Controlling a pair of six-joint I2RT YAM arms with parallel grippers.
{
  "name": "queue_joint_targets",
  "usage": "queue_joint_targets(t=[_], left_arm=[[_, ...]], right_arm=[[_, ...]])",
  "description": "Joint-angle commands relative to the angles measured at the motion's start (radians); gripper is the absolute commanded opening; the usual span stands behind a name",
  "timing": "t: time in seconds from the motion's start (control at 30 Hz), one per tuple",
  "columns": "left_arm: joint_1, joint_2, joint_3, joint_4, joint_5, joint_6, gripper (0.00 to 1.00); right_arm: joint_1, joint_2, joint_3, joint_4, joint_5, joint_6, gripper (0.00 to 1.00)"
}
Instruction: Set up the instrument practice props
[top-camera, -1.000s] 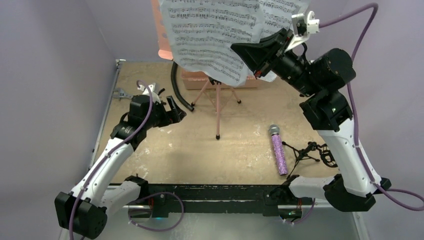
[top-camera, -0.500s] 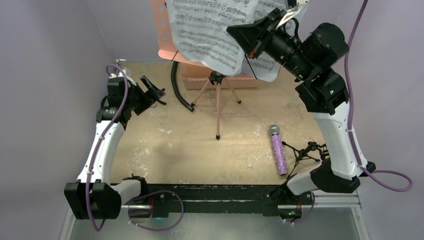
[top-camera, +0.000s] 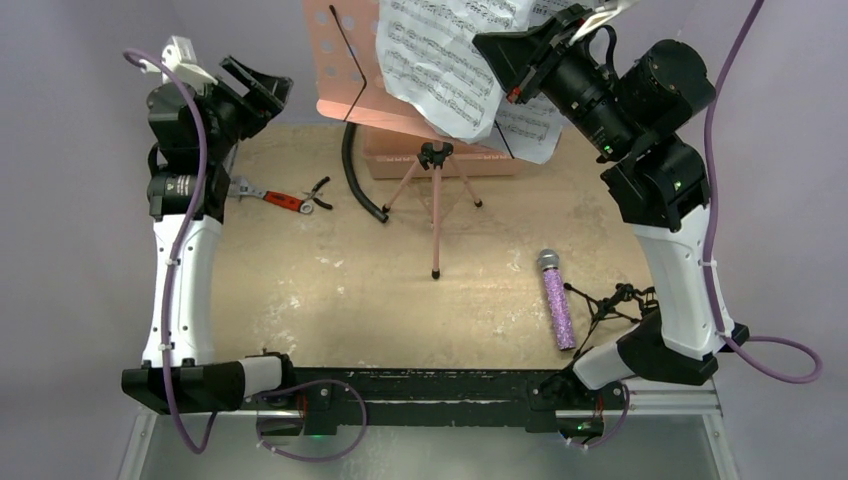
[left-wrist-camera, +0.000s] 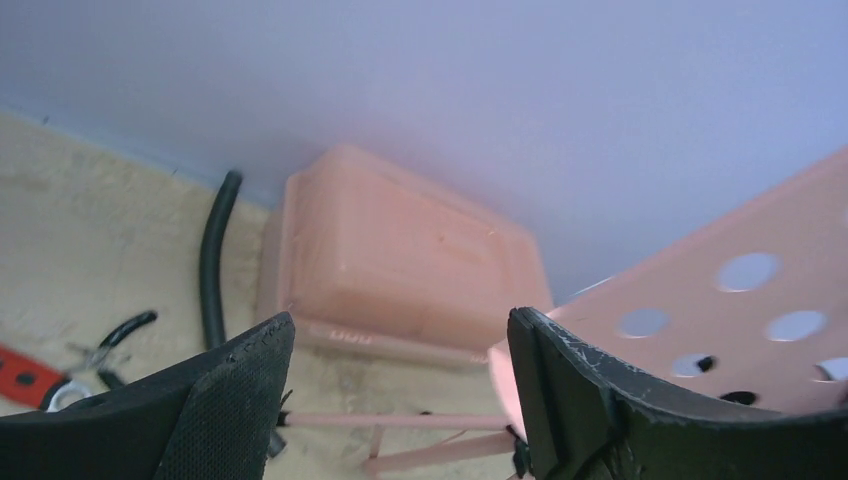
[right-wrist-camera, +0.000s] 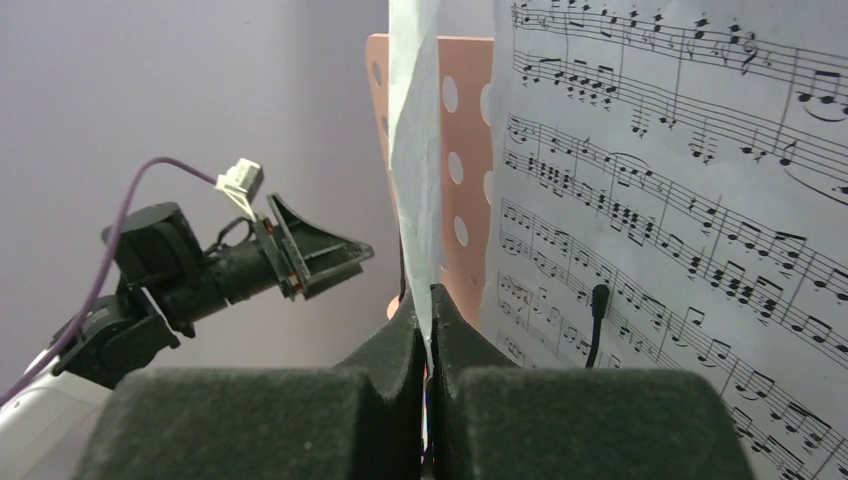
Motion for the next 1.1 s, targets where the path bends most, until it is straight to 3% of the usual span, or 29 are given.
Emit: queue_joint_targets(t=[0.0, 0.17, 0.33, 0.43, 0.57, 0.77, 1.07], left_arm=[[0.004, 0.018, 0.13, 0.077, 0.059, -0.013, 0.76], [0.004, 0.015, 0.212, 0.16, 0.139, -0.021, 0.75], [0.002, 0.051, 0.267, 0.271, 0.286, -0.118, 0.64], [-0.016, 0.056, 0.286, 0.273, 0.301, -0.157, 0.62], [-0.052, 0.075, 0.326, 0.222, 0.317, -0.164, 0.6], [-0.215, 0.149, 0.393, 0.089, 0.327, -0.148, 0.54], [-0.249, 0.152, 0.368, -0.021, 0.276, -0.139, 0.43]], right_arm=[[-0.001, -0.016, 0.022, 0.011, 0.048, -0.021, 0.0], [-0.003, -0.012, 0.021, 0.012, 0.052, -0.029, 0.0], [-0.002, -0.004, 0.025, 0.01, 0.048, -0.048, 0.0], [-0.003, -0.004, 0.023, 0.01, 0.043, -0.055, 0.0], [-0.002, 0.0, 0.025, 0.012, 0.036, -0.063, 0.0], [-0.003, 0.008, 0.027, 0.018, 0.03, -0.067, 0.0], [-0.002, 0.005, 0.003, 0.031, -0.008, -0.056, 0.0]])
